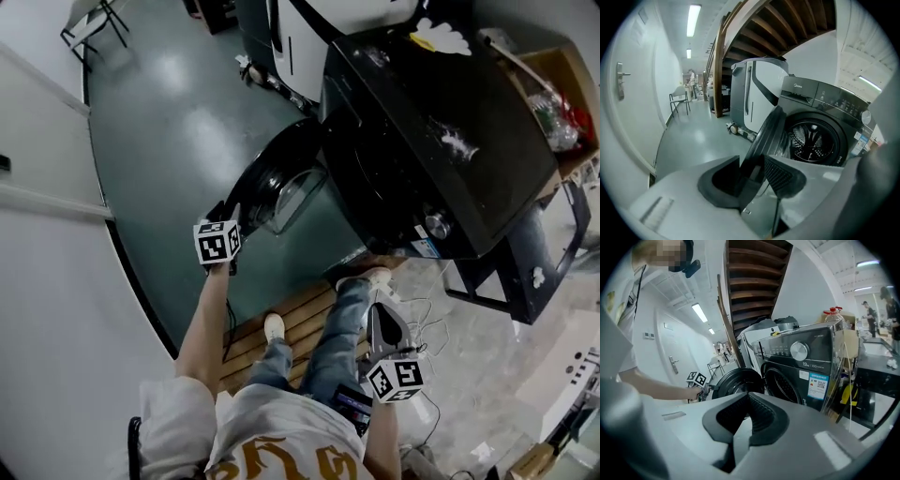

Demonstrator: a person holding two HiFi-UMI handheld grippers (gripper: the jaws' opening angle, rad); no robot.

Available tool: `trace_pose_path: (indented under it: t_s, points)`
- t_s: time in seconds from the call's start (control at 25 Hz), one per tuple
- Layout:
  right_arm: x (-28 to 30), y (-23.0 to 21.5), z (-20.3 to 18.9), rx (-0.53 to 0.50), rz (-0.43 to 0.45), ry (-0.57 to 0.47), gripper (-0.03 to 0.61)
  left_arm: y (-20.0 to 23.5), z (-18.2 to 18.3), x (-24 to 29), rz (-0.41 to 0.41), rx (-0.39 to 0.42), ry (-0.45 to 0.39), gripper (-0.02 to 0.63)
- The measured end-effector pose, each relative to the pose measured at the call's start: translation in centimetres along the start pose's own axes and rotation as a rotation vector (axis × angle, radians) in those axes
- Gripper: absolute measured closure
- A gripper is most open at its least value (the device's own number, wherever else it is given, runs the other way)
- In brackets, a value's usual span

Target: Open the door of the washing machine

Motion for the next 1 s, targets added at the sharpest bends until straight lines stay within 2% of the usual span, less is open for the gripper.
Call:
trace_pose_path:
  t_s: [0.28, 0.52, 0.68, 0.76, 0.88, 1.0]
  points:
    - [1.6, 0.6, 0.8, -0.043, 0.038, 0.021, 0.557, 4.7, 2.4, 0.6, 0.084, -0.011, -0.049, 0.442]
    - [1.9, 0.8, 0.7, -0.05, 0.037, 0.028, 0.557, 6.6, 3.4, 1.6, 0.142, -0.041, -0.091, 0.454]
    - [1.8, 1.6, 1.3, -0.058, 0.03, 0.019, 0.557, 6.8, 3.5, 1.5, 0.158, -0.049, -0.087, 0.483]
    - [1.7, 2.1, 1.7, -0.059, 0.018, -0.001, 0.557, 6.8, 3.7, 0.3, 0.193, -0.043, -0.126, 0.439]
    - [1.3, 2.7, 2.3, -0.076, -0.007, -0.027, 0.557, 5.7, 3.9, -2.6, 0.148, -0.063, -0.201, 0.459]
    - [0.8, 3.8, 2.7, -0.087, -0.041, -0.052, 0.557, 3.6, 3.8, -6.3, 0.074, -0.034, -0.261, 0.492]
Point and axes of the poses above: the fingertips, and each gripper's own axes: x forward along the fingers, y to its left, z out of its top, the point moved 8 cm from there along -x, backward along the fingers, and after that the axes turned 2 degrees about y, right-handed, at the moved point
